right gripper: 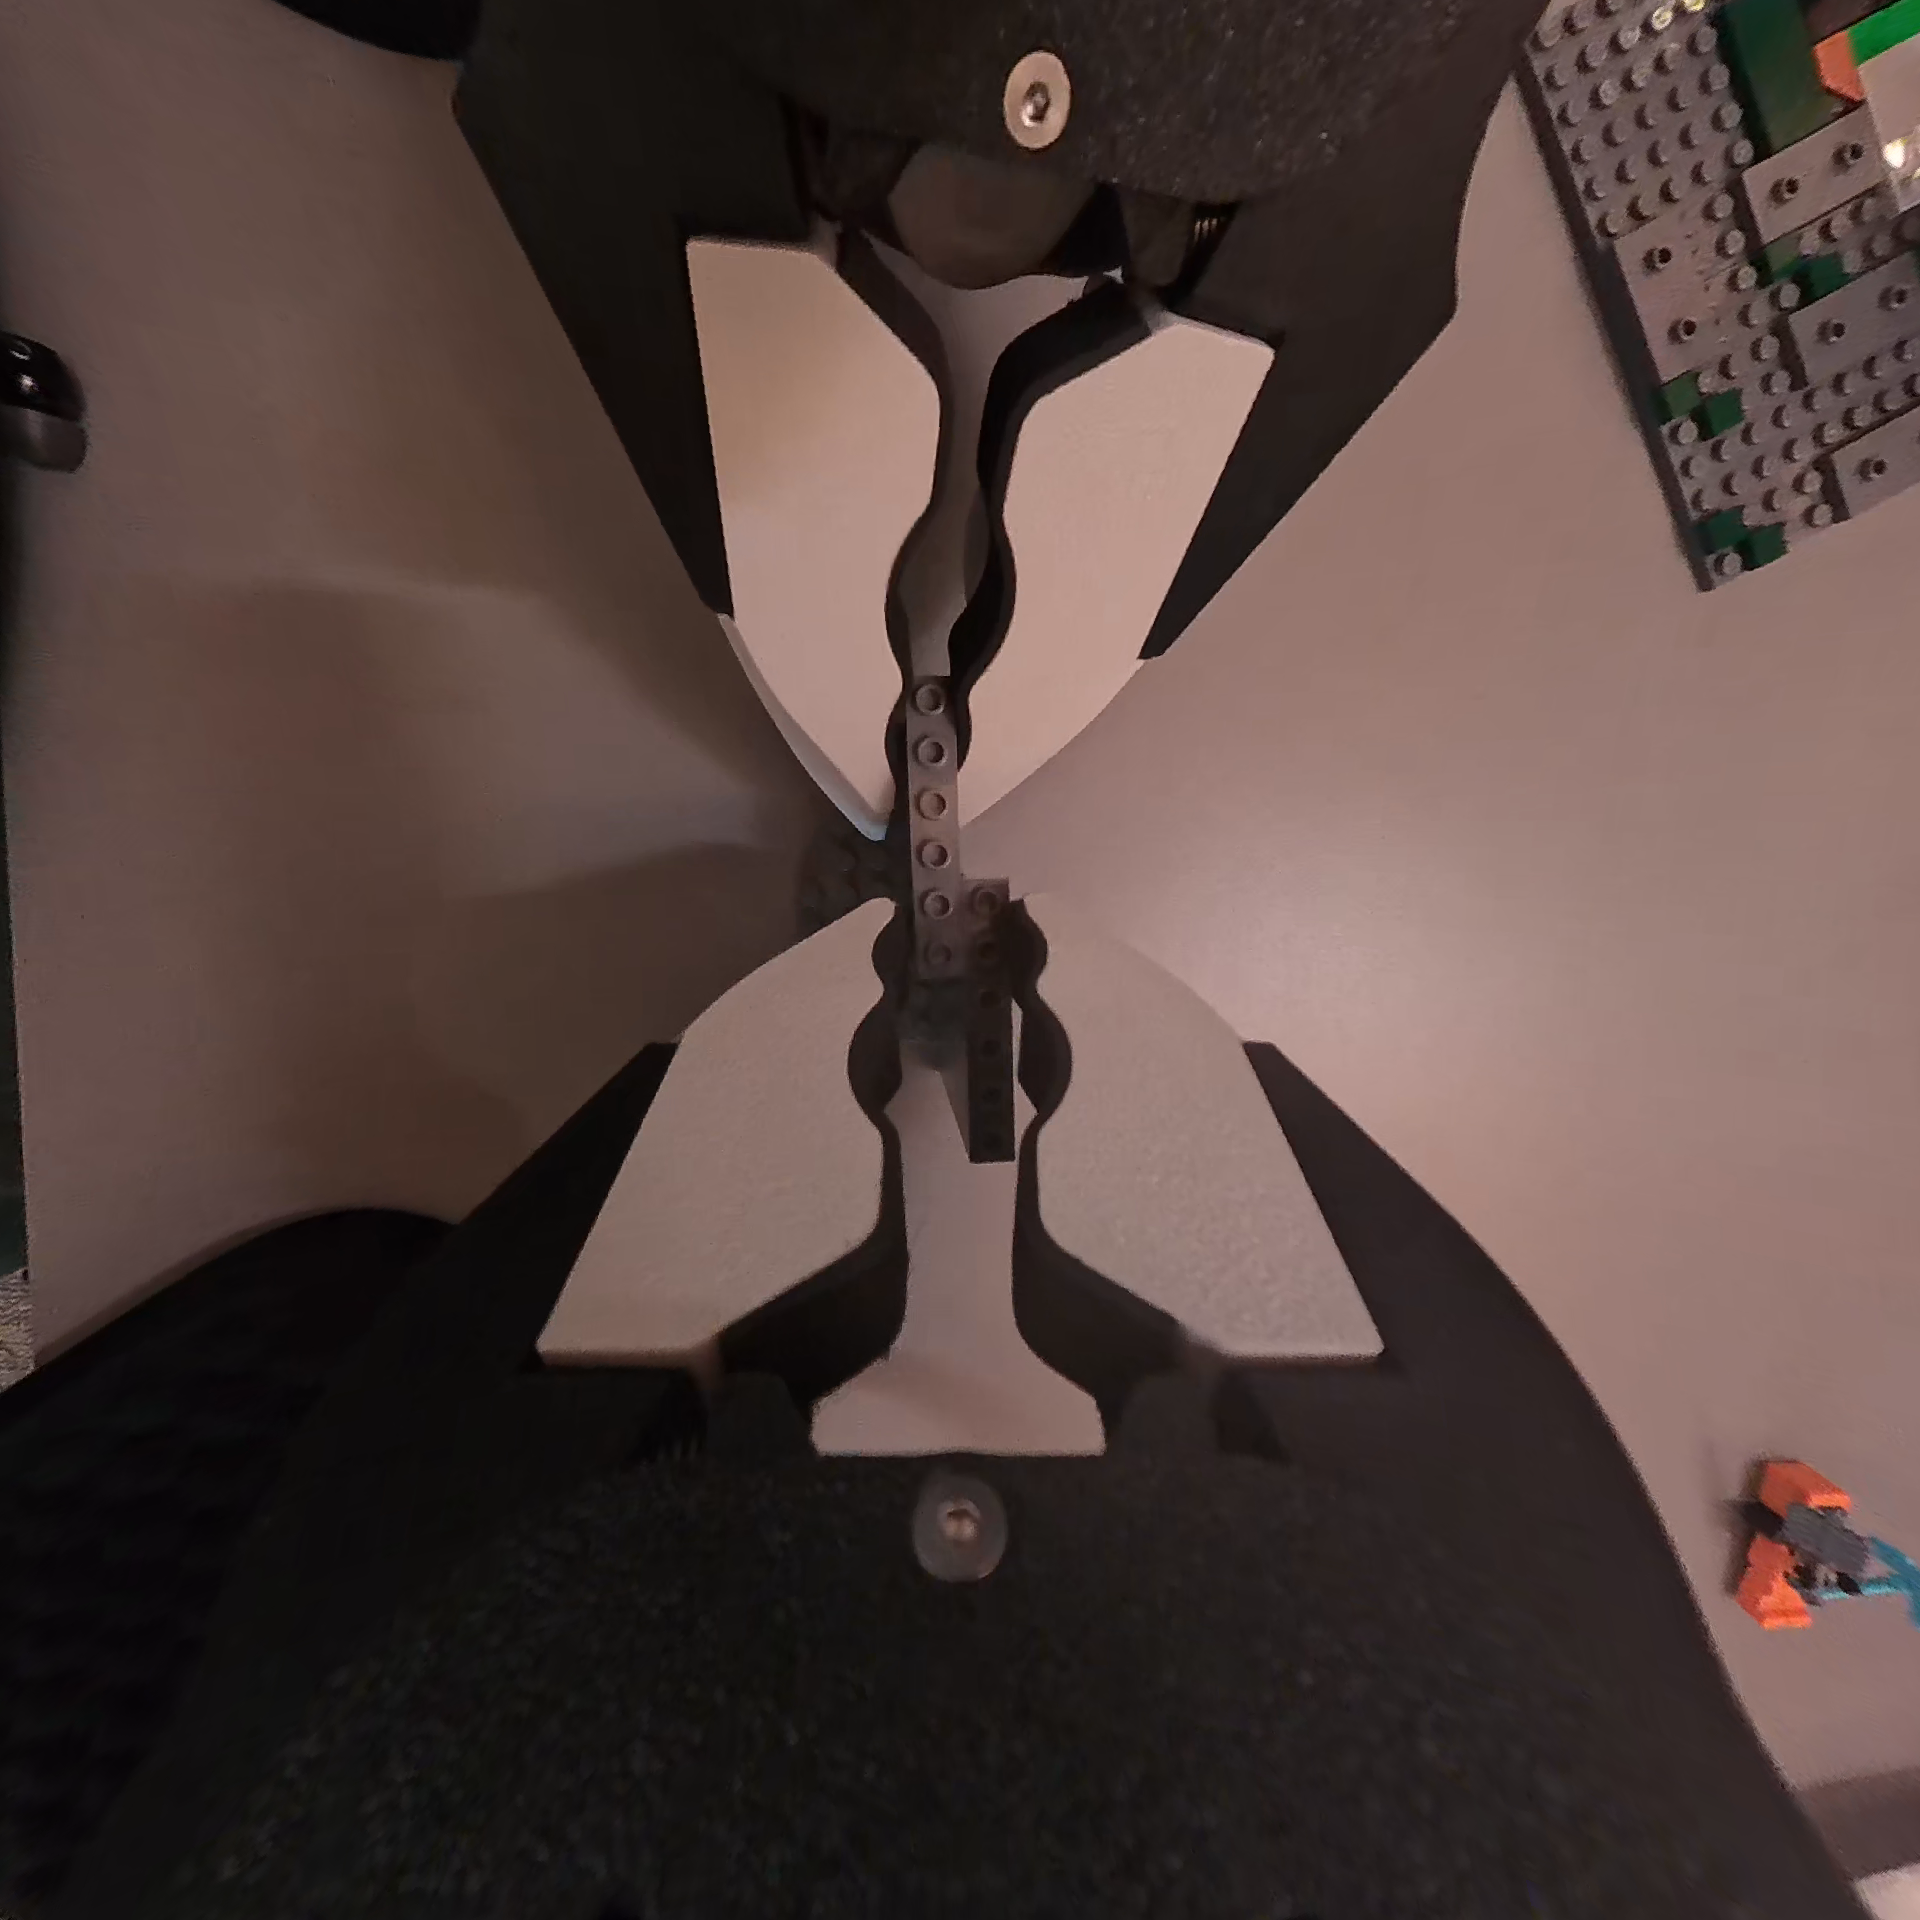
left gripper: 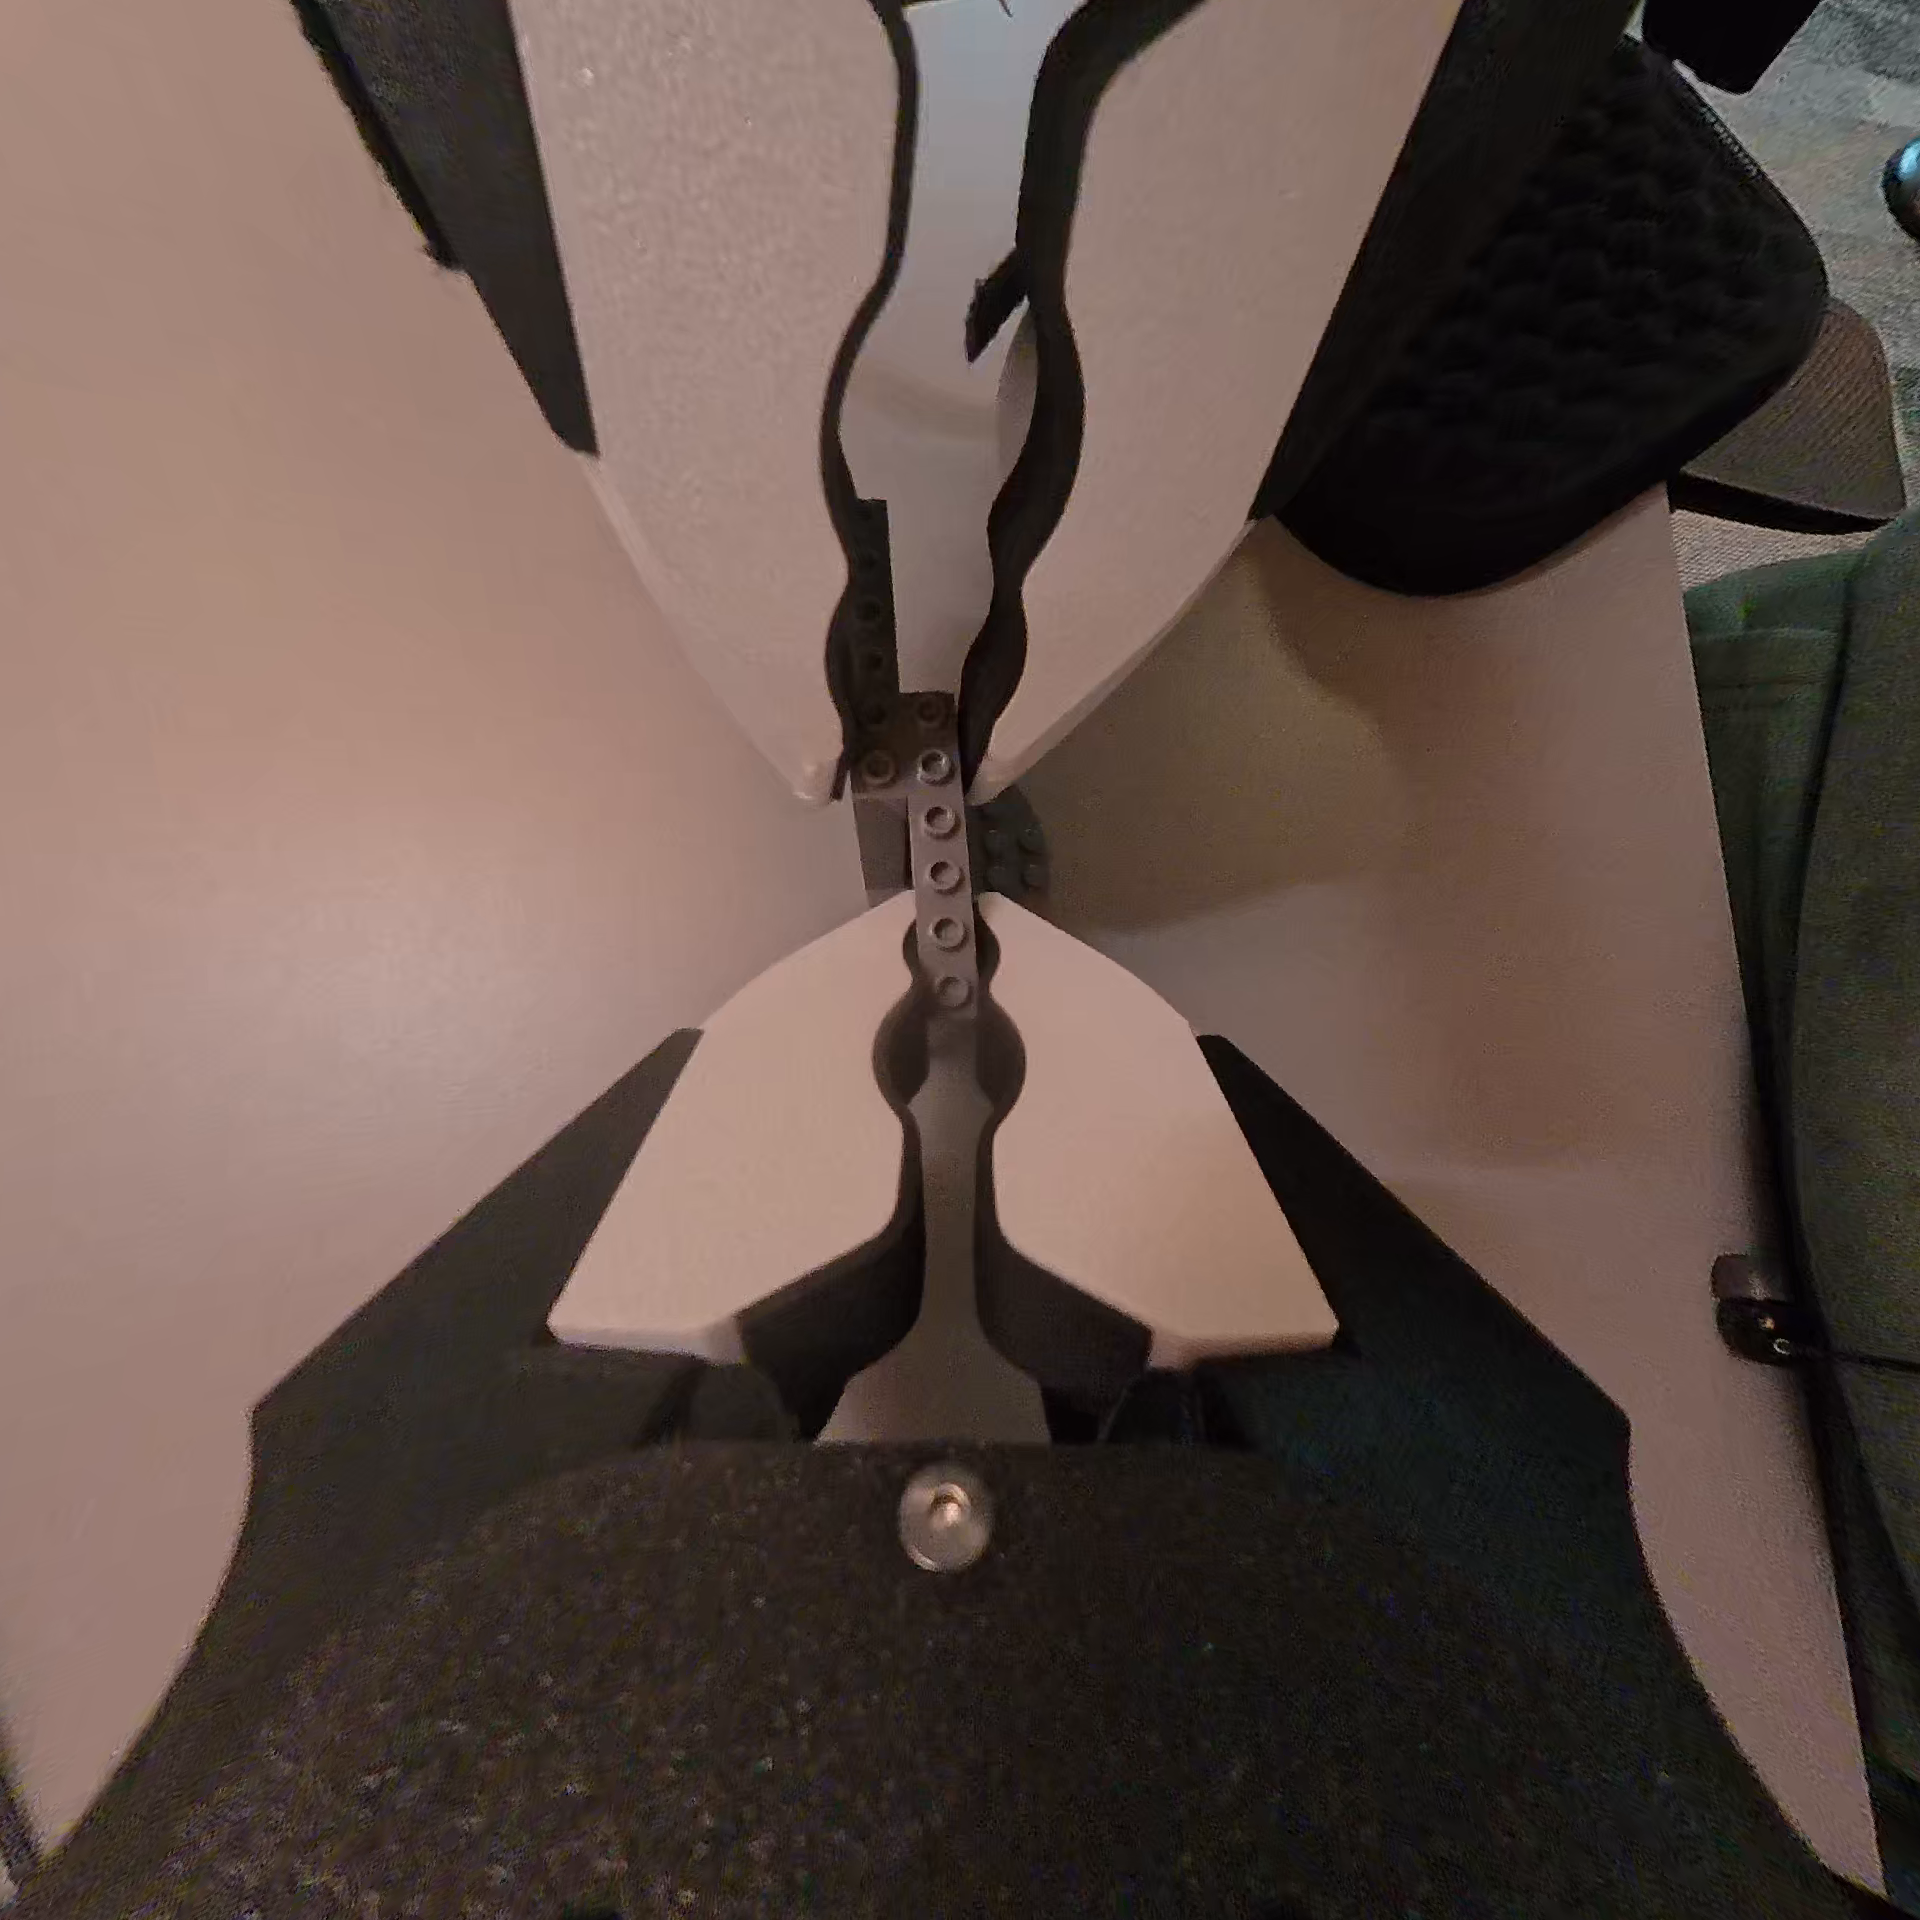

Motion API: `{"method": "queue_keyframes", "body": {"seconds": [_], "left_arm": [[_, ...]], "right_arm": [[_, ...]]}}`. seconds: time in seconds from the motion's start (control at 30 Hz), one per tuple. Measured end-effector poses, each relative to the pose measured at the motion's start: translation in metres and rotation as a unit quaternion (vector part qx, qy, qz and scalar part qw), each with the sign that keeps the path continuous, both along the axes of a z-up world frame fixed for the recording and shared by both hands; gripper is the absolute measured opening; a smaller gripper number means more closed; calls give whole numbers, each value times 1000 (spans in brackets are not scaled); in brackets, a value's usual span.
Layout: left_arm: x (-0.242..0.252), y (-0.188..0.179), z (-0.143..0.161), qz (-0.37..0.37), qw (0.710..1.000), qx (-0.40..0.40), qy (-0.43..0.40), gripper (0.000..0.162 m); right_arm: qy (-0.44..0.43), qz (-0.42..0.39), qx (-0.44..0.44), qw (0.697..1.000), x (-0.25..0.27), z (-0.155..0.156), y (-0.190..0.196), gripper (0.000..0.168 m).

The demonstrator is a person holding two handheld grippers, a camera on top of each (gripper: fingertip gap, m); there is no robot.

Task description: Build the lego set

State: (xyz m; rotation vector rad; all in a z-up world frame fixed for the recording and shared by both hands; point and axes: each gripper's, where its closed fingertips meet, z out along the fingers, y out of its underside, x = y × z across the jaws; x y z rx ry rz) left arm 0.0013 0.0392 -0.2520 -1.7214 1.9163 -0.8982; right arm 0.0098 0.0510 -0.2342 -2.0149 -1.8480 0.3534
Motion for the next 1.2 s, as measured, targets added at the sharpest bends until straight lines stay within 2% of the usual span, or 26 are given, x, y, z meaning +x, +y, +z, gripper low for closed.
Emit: {"method": "queue_keyframes", "body": {"seconds": [1.2], "left_arm": [[1, -1, 0, 2, 1000, -8, -18, 3]], "right_arm": [[14, -3, 0, 1000, 0, 0, -1, 17]]}}
